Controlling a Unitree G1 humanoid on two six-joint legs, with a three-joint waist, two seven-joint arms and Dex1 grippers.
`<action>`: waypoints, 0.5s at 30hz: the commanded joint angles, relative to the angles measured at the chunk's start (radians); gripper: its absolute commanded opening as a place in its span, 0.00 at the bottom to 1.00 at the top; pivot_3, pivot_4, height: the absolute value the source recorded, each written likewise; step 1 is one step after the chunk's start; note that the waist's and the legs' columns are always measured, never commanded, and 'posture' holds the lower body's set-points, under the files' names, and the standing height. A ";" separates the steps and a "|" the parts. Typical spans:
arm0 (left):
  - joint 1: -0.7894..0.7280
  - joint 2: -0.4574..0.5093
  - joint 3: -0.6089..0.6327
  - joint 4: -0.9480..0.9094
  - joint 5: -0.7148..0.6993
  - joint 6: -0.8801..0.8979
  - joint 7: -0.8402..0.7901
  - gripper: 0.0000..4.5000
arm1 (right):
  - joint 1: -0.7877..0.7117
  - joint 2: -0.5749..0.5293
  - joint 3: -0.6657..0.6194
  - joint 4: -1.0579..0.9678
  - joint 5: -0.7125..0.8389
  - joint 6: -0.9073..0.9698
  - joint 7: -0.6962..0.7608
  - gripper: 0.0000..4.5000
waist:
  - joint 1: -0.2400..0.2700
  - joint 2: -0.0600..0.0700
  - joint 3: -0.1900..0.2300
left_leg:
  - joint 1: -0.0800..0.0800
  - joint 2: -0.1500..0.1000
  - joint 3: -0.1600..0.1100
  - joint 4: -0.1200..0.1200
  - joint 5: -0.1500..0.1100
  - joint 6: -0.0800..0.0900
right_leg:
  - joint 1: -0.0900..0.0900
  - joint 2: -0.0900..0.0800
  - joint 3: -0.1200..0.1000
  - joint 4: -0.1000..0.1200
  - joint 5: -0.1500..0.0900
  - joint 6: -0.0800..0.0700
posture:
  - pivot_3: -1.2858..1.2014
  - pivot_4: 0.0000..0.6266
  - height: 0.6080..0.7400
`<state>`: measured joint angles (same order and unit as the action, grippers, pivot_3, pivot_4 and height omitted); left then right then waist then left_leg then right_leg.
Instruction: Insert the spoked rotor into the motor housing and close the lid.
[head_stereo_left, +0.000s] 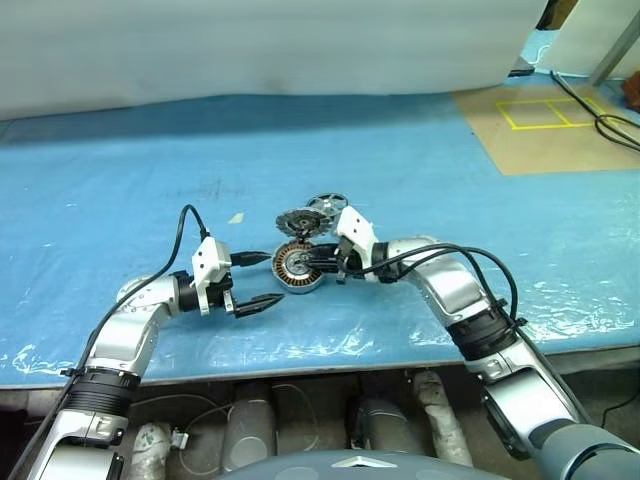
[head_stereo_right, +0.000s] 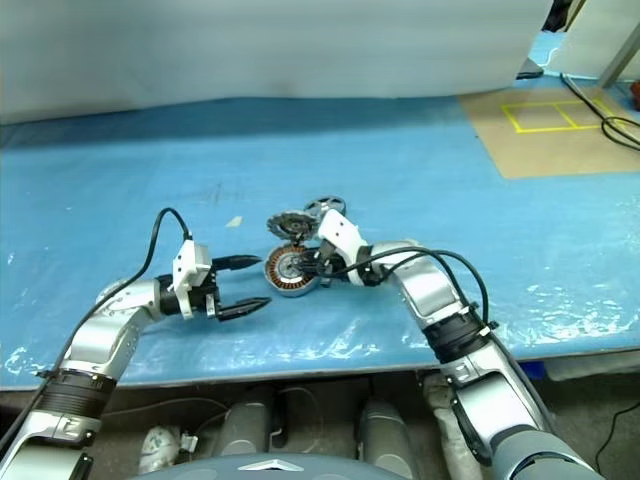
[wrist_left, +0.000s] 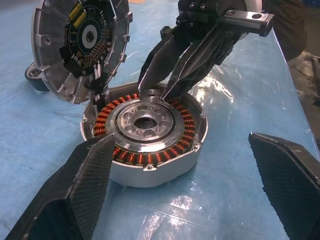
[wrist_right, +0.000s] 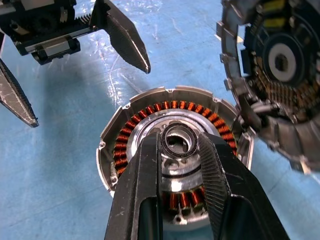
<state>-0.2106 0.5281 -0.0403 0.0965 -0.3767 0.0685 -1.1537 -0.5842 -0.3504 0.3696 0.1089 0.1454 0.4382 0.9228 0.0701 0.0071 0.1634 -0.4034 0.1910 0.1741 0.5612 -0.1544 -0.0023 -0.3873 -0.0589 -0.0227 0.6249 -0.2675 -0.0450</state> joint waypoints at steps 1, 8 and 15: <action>0.007 0.003 0.016 -0.029 -0.003 -0.026 0.006 1.00 | -0.025 0.007 0.018 0.024 -0.033 -0.070 0.017 0.15 | 0.000 0.000 0.000 | 0.000 0.000 0.000 0.000 0.000 0.000 | 0.000 0.000 0.000 0.000 0.000 0.000 | 0.52 0.24 1.00; 0.005 0.004 0.016 -0.019 0.003 -0.038 0.009 1.00 | -0.037 0.013 0.031 0.093 -0.083 -0.148 0.024 0.15 | 0.000 0.000 0.000 | 0.000 0.000 0.000 0.000 0.000 0.000 | 0.000 0.000 0.000 0.000 0.000 0.000 | 0.52 0.24 1.00; 0.002 0.009 0.015 -0.007 0.004 -0.046 0.002 1.00 | -0.036 0.030 0.024 0.118 -0.095 -0.170 0.029 0.15 | 0.000 0.000 0.000 | 0.000 0.000 0.000 0.000 0.000 0.000 | 0.000 0.000 0.000 0.000 0.000 0.000 | 0.52 0.24 1.00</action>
<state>-0.2012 0.5282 -0.0404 0.1022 -0.3702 0.0410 -1.1479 -0.6066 -0.3234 0.3982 0.2274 0.0553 0.2843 0.9452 0.0699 0.0070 0.1634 -0.4035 0.1910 0.1741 0.5613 -0.1545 -0.0021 -0.3874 -0.0589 -0.0227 0.6250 -0.2675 -0.0450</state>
